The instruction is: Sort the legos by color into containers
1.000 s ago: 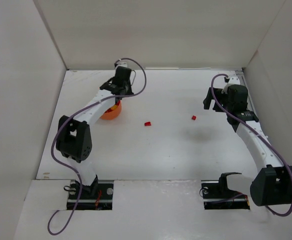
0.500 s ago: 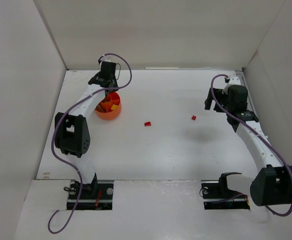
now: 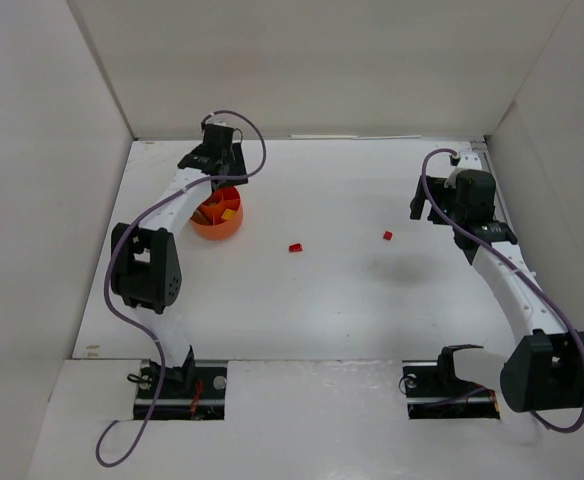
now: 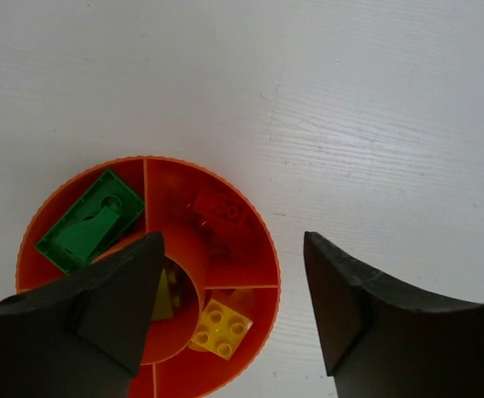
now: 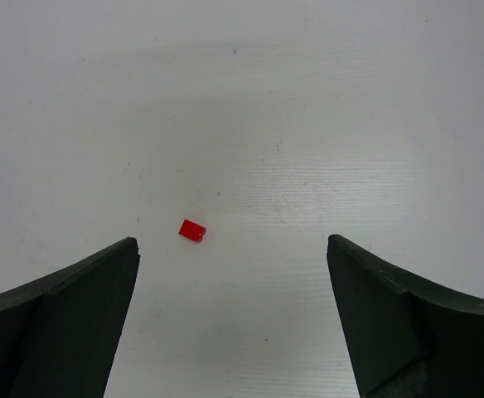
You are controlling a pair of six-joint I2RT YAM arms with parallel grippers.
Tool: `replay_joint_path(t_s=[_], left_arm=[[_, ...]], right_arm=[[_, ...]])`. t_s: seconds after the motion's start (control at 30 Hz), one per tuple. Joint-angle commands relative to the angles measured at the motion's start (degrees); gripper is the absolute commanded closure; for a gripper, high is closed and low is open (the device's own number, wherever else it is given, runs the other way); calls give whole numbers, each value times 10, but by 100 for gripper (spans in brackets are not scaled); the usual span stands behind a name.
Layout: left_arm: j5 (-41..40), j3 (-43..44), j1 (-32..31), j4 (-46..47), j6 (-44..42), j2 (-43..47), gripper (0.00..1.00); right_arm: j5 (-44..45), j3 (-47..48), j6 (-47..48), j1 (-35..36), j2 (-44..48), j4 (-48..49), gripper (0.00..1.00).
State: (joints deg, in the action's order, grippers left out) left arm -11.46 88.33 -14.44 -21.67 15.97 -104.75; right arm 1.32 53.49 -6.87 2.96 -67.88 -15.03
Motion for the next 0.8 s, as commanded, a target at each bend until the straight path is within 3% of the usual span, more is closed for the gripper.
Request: replay_joint_path(t_s=[0.0, 0.07, 0.1, 0.17, 0.3, 0.33, 0.57, 0.77], left_arm=[[47, -1, -16, 34, -38, 63, 34], [78, -48, -36, 62, -76, 95, 25], [131, -67, -59, 74, -132, 105, 16], [175, -138, -83, 123, -180, 138, 13], [341, -229, -104, 163, -287, 161, 8], [389, -239, -104, 163, -300, 161, 2], [437, -236, -104, 167, -328, 93, 0], [402, -214, -135, 156, -328, 34, 0]], right_arm=[[4, 14, 5, -4, 4, 4, 0], [-3, 9, 5, -4, 4, 4, 0], [-15, 9, 5, -4, 4, 4, 0], [-25, 9, 5, -4, -2, 10, 0], [-46, 9, 11, -4, -15, 10, 0], [-53, 9, 16, -4, -15, 10, 0], [-83, 9, 21, -4, -31, 10, 0], [-84, 9, 21, -4, -31, 10, 0]])
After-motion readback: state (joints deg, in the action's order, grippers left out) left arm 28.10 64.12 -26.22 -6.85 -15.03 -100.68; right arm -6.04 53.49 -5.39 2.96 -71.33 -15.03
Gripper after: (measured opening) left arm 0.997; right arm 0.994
